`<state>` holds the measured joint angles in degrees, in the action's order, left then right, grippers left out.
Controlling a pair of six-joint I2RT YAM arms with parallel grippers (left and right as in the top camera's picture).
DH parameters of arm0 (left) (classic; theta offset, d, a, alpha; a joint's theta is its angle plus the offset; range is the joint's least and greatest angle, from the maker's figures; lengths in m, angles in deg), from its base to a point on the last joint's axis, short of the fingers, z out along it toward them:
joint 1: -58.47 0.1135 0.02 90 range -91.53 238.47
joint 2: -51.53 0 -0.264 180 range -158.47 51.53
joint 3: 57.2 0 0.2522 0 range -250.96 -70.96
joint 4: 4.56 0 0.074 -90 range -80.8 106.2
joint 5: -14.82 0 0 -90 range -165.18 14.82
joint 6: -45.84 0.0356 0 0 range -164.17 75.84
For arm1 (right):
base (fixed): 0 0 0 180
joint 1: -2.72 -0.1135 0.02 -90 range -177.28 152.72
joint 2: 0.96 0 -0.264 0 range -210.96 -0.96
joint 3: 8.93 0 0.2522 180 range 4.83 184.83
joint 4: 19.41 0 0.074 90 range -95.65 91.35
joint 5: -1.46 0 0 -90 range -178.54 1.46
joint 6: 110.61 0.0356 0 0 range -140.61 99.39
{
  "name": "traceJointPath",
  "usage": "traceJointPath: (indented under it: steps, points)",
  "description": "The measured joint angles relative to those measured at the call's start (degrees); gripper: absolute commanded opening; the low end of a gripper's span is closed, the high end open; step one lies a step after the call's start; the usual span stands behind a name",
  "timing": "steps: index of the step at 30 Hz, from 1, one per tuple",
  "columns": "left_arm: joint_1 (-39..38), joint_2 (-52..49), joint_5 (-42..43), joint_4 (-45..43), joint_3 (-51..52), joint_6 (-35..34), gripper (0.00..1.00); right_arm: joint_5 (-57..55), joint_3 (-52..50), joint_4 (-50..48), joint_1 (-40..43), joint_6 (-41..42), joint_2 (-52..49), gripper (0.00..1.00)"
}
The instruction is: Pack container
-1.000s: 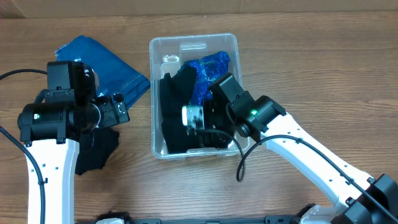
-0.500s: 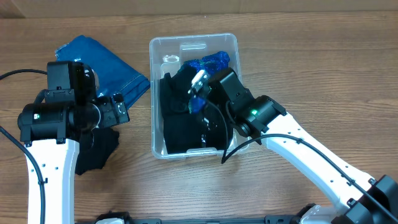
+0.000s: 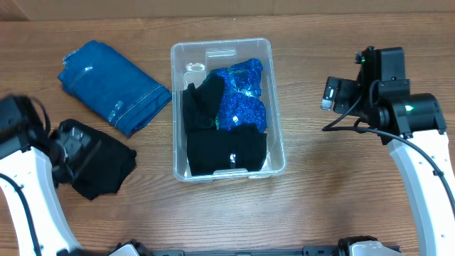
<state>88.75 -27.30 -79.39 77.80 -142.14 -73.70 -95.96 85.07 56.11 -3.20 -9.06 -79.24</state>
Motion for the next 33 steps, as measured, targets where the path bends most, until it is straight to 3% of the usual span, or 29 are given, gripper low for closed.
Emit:
traceJointPath:
  steps: [4,11,12,16,17,25,30,33]
  points:
    - [9.38,-8.02,1.2,-11.41,12.15,2.03,1.0,1.7,0.0,0.44,0.2,0.31,0.0,1.0]
    - [11.39,-21.68,10.4,-24.13,12.76,12.55,0.97,2.16,0.0,0.42,0.2,0.44,0.0,1.0]
    - [11.41,-22.71,13.03,-25.55,12.76,14.03,0.86,2.14,0.0,0.44,0.2,0.42,0.0,1.0]
    - [11.54,-24.13,19.08,-25.86,12.11,16.48,0.15,2.19,0.0,0.42,0.2,0.39,0.0,1.0]
    - [11.78,-24.17,20.79,-25.33,12.0,16.7,0.04,2.27,0.0,0.39,0.2,0.42,0.0,1.0]
    - [9.6,-24.15,30.32,-11.61,7.87,18.84,0.04,2.54,0.0,0.46,0.2,0.44,0.0,1.0]
    - [5.46,-10.73,36.48,-5.97,-4.15,20.44,0.04,2.51,0.0,0.44,0.2,0.44,0.0,1.0]
    - [-2.8,-3.23,39.12,-5.99,-14.43,22.95,0.04,2.54,0.0,0.15,0.22,1.92,0.0,1.0]
